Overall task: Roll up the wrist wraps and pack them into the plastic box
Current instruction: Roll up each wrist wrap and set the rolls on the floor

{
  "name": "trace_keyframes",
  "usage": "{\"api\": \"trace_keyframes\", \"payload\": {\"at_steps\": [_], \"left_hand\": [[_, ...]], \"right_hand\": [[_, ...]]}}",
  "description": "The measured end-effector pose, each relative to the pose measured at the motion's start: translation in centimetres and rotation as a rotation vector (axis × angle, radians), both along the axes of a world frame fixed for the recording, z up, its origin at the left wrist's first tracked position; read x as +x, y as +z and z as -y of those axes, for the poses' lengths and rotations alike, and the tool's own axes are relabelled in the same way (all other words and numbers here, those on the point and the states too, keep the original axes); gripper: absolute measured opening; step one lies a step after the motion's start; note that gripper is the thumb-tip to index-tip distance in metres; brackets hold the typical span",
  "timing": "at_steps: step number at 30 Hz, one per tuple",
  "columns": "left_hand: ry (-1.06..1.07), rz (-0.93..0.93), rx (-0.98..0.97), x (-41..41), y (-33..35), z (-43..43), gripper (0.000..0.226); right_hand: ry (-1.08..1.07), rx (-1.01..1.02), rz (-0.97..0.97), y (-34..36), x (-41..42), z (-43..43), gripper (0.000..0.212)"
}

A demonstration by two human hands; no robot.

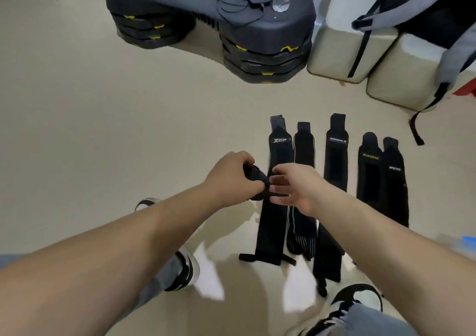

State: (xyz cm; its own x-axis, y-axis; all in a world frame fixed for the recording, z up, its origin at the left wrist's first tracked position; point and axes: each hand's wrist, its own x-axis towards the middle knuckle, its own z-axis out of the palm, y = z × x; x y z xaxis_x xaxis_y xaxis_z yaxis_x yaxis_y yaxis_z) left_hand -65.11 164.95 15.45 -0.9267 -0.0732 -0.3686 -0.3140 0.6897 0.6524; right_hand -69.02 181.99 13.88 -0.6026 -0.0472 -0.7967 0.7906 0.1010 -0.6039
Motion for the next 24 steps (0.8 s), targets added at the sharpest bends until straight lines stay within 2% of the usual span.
{"api": "trace_keyframes", "payload": {"at_steps": [6,12,17,21,24], "left_hand": [[-0.043,0.131,-0.118,-2.6,-9.4,2.0,0.056],[-0.001,0.22,-0.264,-3.4,-16.8,4.9,0.056],[0.046,0.146,-0.287,-1.6,-19.4,7.5,0.054],[0.065,0.203,-0.235,-1.6,-19.5,8.0,0.062],[-0.046,0.21,-0.402,-2.3,-18.3,6.5,0.061]], "right_hand": [[0.078,0.081,0.12,-6.4,-3.1,2.6,0.023],[0.166,0.176,0.072,-12.1,-4.3,5.5,0.023],[0.106,0.195,0.168,-15.2,-3.4,5.4,0.017],[0.154,0.257,0.12,-15.8,-2.7,4.0,0.022],[0.159,0.332,0.036,-15.4,-2.4,1.9,0.023]]}}
